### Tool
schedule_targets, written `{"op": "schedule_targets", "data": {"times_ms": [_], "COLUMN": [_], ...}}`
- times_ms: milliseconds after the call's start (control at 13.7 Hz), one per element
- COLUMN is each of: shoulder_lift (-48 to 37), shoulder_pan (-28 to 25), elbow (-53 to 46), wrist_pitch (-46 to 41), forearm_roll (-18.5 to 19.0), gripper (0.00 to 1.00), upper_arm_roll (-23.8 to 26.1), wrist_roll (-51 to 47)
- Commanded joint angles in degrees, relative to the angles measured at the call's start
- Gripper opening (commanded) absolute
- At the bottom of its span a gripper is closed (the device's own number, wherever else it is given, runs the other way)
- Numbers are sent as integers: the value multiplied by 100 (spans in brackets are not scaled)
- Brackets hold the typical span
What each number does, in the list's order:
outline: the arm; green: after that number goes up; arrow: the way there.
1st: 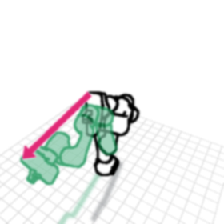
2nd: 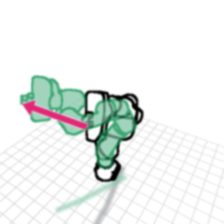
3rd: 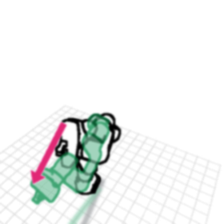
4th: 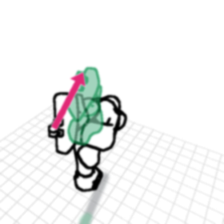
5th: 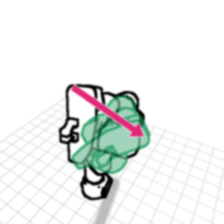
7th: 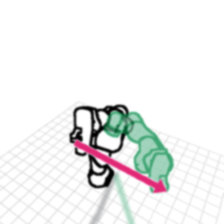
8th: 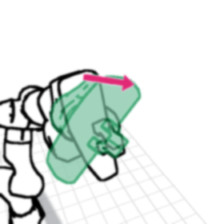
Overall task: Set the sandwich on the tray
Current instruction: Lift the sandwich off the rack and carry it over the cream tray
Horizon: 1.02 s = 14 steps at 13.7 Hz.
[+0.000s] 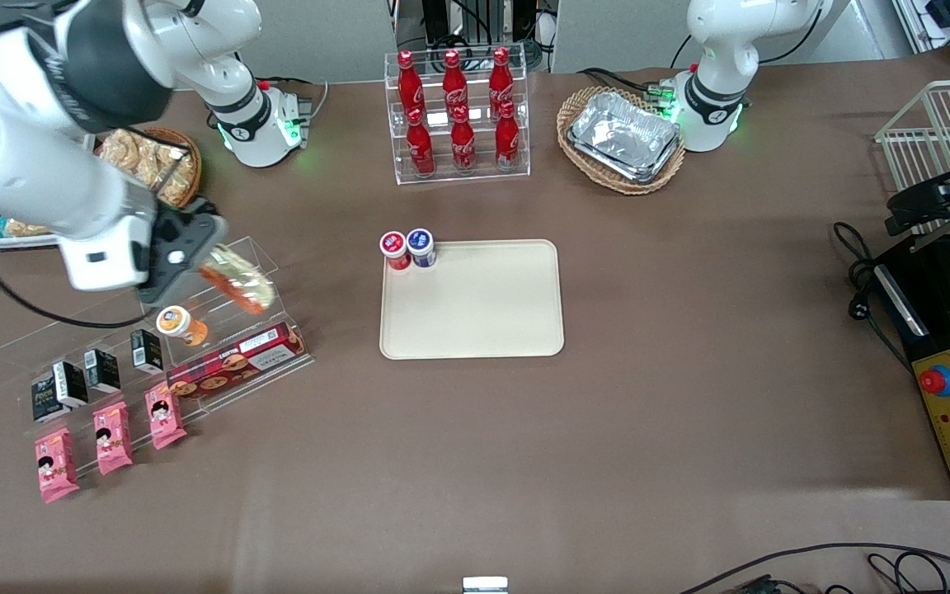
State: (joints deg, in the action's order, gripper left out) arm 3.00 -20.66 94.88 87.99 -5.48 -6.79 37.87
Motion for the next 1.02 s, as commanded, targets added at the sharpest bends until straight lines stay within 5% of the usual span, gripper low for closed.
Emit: {"op": "schedule_targets", "data": {"times_ms": [0, 437, 947], "shoulder_lift": [657, 1535, 2643], "shoulder_pan": [54, -427, -1563], "elbow": [-461, -471, -462], "wrist_pitch": [208, 1832, 3195], "forearm_roll": [-444, -340, 696], "gripper": [38, 38, 38], "upper_arm_roll": [397, 1127, 1136], "wrist_roll": [2, -42, -983]}}
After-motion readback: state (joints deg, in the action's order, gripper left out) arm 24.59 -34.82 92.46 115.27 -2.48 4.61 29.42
